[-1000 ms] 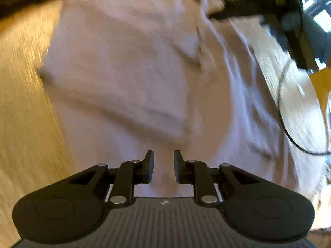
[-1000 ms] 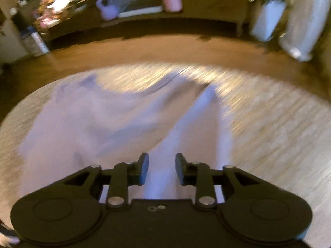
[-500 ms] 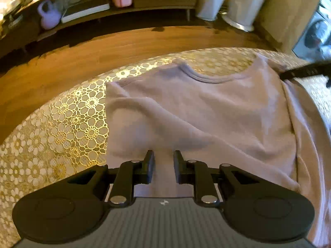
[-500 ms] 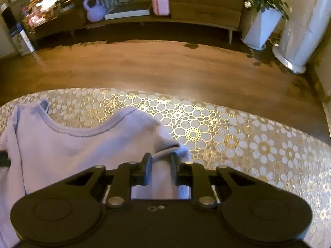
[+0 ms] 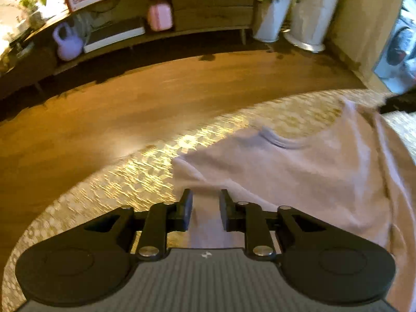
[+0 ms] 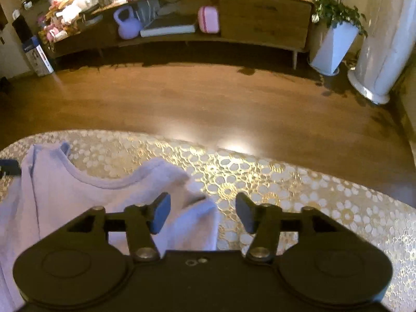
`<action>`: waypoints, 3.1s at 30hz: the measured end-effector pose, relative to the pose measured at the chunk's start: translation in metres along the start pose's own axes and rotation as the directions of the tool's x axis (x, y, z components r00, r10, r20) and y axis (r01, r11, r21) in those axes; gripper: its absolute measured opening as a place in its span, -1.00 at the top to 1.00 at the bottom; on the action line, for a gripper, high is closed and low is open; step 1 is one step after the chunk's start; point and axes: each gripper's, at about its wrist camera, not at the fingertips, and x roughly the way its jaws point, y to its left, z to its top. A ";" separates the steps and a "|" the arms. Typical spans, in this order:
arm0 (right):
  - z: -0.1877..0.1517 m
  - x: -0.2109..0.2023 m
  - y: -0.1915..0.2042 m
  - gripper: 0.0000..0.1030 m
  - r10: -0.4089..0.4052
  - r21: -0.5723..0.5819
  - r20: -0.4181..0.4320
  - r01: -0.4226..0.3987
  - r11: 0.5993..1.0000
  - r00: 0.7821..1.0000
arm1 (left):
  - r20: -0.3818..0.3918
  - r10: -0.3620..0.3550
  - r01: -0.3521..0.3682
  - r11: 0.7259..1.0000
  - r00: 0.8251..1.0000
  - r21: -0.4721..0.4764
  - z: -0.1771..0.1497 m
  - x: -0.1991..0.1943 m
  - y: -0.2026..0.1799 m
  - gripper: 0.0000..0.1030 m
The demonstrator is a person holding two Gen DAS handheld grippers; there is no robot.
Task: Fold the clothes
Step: 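Grasp the collar edge of the sweatshirt with both grippers, then lift the collar with both grippers and fold it over the body, then lay the collar fold down onto the body with both grippers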
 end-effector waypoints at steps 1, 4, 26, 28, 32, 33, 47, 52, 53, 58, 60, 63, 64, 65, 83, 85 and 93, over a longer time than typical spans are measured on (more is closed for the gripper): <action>-0.001 0.003 0.000 -1.00 -0.006 -0.001 -0.010 0.006 1.000 1.000 | -0.006 -0.003 0.003 1.000 1.000 -0.002 0.003 0.005 0.002 0.32; -0.003 0.010 0.000 -1.00 -0.001 0.020 -0.021 0.002 1.000 1.000 | 0.001 0.017 -0.017 1.000 1.000 0.017 0.011 0.017 0.001 -0.25; 0.004 0.034 0.022 -1.00 -0.063 0.007 -0.067 0.063 0.998 0.996 | -0.067 -0.030 0.020 0.988 0.997 -0.154 0.034 0.037 0.007 0.85; 0.003 0.029 0.024 -1.00 -0.062 0.006 -0.057 0.062 0.998 0.996 | -0.046 -0.012 0.005 0.988 0.999 -0.153 0.032 0.028 0.002 0.88; 0.000 0.006 0.025 -1.00 -0.039 0.023 -0.010 0.039 0.999 0.999 | -0.006 -0.012 0.010 0.984 1.000 -0.179 0.022 0.005 -0.001 0.88; -0.002 -0.001 0.024 -1.00 -0.031 0.029 0.001 0.031 0.999 1.000 | -0.001 -0.011 0.011 0.984 1.000 -0.180 0.018 -0.003 -0.004 0.88; -0.081 -0.151 0.060 -1.00 0.010 0.044 0.094 -0.014 0.999 0.996 | 0.082 -0.058 0.064 0.996 0.995 -0.066 -0.073 -0.141 -0.034 0.89; -0.144 -0.190 0.077 -1.00 0.009 0.105 0.059 -0.015 0.994 0.998 | 0.093 -0.156 0.157 0.988 0.983 -0.002 -0.129 -0.195 -0.046 0.90; -0.157 -0.198 0.081 -1.00 0.009 0.117 0.052 -0.015 0.993 0.999 | 0.087 -0.171 0.170 0.985 0.981 0.017 -0.141 -0.203 -0.050 0.90; -0.219 -0.235 0.098 -1.00 0.010 0.176 0.013 -0.012 0.984 1.000 | -0.001 -0.238 0.238 0.969 0.971 0.069 -0.206 -0.217 -0.069 0.90; -0.243 -0.224 0.103 -1.00 0.015 0.185 -0.044 -0.007 0.983 0.999 | -0.054 -0.248 0.252 0.964 0.967 0.086 -0.229 -0.208 -0.077 0.90; -0.270 -0.197 0.109 -1.00 0.024 0.167 -0.135 -0.001 0.986 0.991 | -0.122 -0.237 0.253 0.958 0.964 0.138 -0.257 -0.187 -0.091 0.90; -0.274 -0.187 0.111 -1.00 0.023 0.140 -0.155 -0.002 0.990 0.988 | -0.143 -0.231 0.252 0.956 0.962 0.150 -0.264 -0.178 -0.095 0.90; -0.277 -0.177 0.112 -1.00 0.023 0.117 -0.174 -0.002 0.993 0.985 | -0.160 -0.225 0.250 0.955 0.961 0.158 -0.269 -0.171 -0.097 0.90; -0.242 -0.201 0.097 -1.00 0.102 0.064 -0.110 -0.095 0.993 0.989 | -0.108 -0.214 0.237 0.924 0.971 0.299 -0.276 -0.217 -0.101 0.92; -0.243 -0.216 0.099 -1.00 0.125 0.065 -0.105 -0.118 0.991 0.987 | -0.113 -0.228 0.251 0.925 0.967 0.287 -0.279 -0.233 -0.101 0.92; -0.297 -0.191 0.104 -1.00 0.116 0.022 -0.207 -0.114 0.993 0.971 | -0.223 -0.194 0.263 0.903 0.955 0.340 -0.327 -0.203 -0.128 0.91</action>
